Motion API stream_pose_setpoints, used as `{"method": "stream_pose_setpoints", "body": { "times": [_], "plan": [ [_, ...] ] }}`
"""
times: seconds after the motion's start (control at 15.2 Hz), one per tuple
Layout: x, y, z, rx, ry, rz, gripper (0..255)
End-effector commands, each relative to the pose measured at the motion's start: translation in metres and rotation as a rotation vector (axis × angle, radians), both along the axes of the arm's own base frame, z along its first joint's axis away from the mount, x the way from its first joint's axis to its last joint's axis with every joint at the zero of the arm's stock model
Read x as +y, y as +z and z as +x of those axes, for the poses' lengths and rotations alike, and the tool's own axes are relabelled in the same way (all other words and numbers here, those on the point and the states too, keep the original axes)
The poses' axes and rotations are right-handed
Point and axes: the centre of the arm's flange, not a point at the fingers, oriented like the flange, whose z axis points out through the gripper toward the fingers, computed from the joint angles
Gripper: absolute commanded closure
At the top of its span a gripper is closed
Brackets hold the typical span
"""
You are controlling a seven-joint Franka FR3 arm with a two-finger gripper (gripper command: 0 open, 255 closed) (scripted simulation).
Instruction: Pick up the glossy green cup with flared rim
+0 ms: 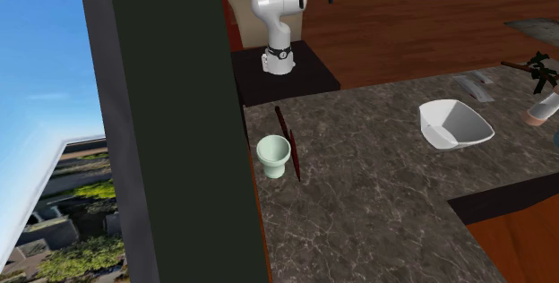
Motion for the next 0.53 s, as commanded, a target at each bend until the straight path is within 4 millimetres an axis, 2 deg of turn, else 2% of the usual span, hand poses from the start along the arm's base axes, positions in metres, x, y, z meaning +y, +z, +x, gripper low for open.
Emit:
{"method": "stream_pose_setpoints", "body": {
  "times": [0.0,0.46],
  "plan": [
    [0.000,0.000,0.000,0.000,0.000,0.000,0],
    [-0.023,-0.058,0.069,0.031,-0.033,-0.040,0]
  ]
}}
